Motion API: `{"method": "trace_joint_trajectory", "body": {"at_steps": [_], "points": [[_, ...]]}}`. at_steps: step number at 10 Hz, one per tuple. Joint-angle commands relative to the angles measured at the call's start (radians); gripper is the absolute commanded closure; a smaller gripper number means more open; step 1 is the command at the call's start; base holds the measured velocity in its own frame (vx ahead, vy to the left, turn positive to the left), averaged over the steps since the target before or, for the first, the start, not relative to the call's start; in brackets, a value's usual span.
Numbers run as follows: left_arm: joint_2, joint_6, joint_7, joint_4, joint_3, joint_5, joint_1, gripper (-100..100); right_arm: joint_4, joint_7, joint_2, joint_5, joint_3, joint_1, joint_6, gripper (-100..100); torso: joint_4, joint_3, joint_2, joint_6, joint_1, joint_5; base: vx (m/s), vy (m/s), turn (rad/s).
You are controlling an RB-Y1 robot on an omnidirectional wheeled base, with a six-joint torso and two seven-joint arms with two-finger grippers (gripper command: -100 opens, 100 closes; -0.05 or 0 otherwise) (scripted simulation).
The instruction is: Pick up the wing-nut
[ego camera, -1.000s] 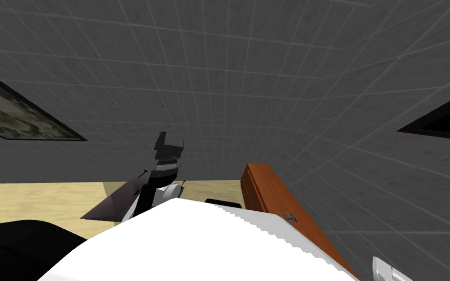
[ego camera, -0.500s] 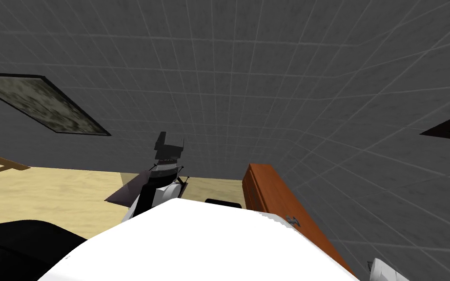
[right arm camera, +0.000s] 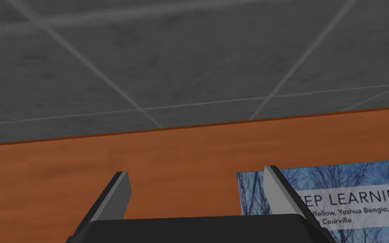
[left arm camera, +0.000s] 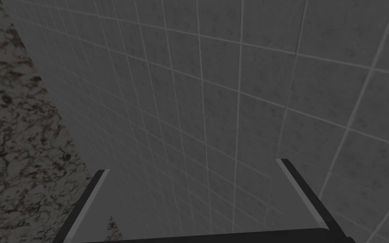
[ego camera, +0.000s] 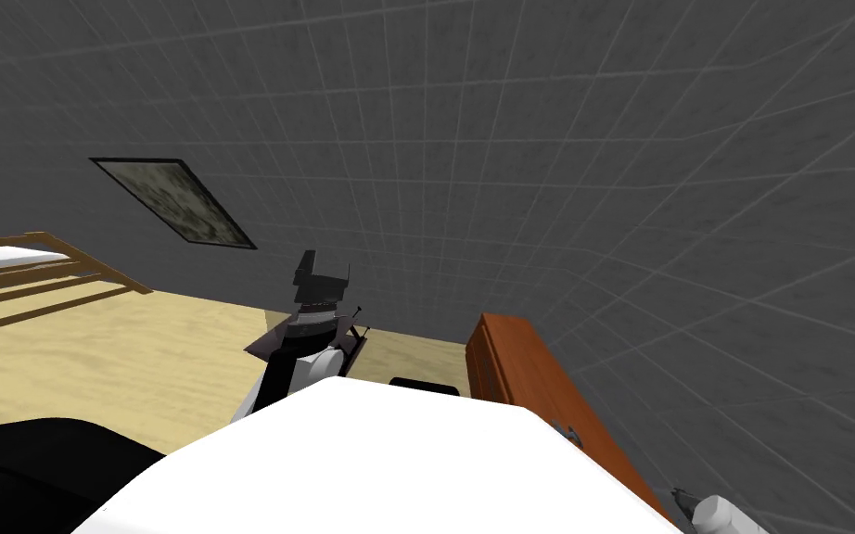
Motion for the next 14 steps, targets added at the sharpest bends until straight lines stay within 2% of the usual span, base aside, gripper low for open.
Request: {"method": "trace_joint_trajectory", "body": {"at_steps": [1, 2, 4, 5, 6, 7, 11, 12, 13, 14], "points": [[0.000, 0.000, 0.000, 0.000, 0.000, 0.000, 0.000, 0, 0.002, 0.005, 0.004, -0.041, -0.003, 0.000, 0.000, -100, 0.000, 0.000, 0.000, 0.000, 0.000, 0.000, -0.022, -0.008, -0.024], [0.000, 0.000, 0.000, 0.000, 0.000, 0.000, 0.000, 0, 0.045, 0.034, 0.004, -0.076, -0.023, -0.012, 0.003, -100, 0.000, -0.001, -0.002, 0.000, 0.000, 0.000, -0.052, -0.007, 0.304], [0.000, 0.000, 0.000, 0.000, 0.000, 0.000, 0.000, 0, 0.045, 0.034, 0.004, -0.113, -0.023, -0.012, 0.003, -100, 0.000, 0.000, -0.001, 0.000, 0.000, 0.000, -0.037, -0.009, 0.074], [0.000, 0.000, 0.000, 0.000, 0.000, 0.000, 0.000, 0, 0.085, 0.061, 0.005, -0.149, -0.041, -0.024, 0.005, -100, 0.000, -0.001, -0.002, 0.001, 0.000, 0.000, -0.041, -0.002, 0.234], [0.000, 0.000, 0.000, 0.000, 0.000, 0.000, 0.000, 0, 0.085, 0.061, 0.005, -0.179, -0.041, -0.024, 0.005, -100, 0.000, -0.001, -0.002, -0.001, 0.000, 0.000, -0.048, -0.010, 0.181], [0.000, 0.000, 0.000, 0.000, 0.000, 0.000, 0.000, 0, 0.109, 0.085, 0.007, -0.207, -0.056, -0.035, 0.007, -100, 0.000, -0.001, -0.001, 0.000, 0.000, 0.000, -0.076, -0.008, 0.258], [0.000, 0.000, 0.000, 0.000, 0.000, 0.000, 0.000, 0, 0.181, 0.123, 0.012, -0.323, -0.080, -0.052, 0.010, -100, 0.000, -0.001, -0.001, 0.001, 0.000, 0.000, -0.051, -0.003, 0.171], [0.000, 0.000, 0.000, 0.000, 0.000, 0.000, 0.000, 0, 0.181, 0.123, 0.012, -0.329, -0.080, -0.052, 0.010, -100, 0.000, -0.001, -0.001, 0.000, 0.000, 0.000, -0.036, -0.006, 0.096], [0.000, 0.000, 0.000, 0.000, 0.000, 0.000, 0.000, 0, 0.205, 0.137, 0.016, -0.363, -0.088, -0.059, 0.010, -100, 0.000, -0.001, -0.002, 0.001, 0.000, 0.000, -0.038, -0.003, 0.182], [0.000, 0.000, 0.000, 0.000, 0.000, 0.000, 0.000, 0, 0.205, 0.137, 0.016, -0.363, -0.088, -0.059, 0.010, -100, 0.000, -0.001, -0.002, 0.000, 0.000, 0.000, -0.033, -0.002, 0.087]]}}
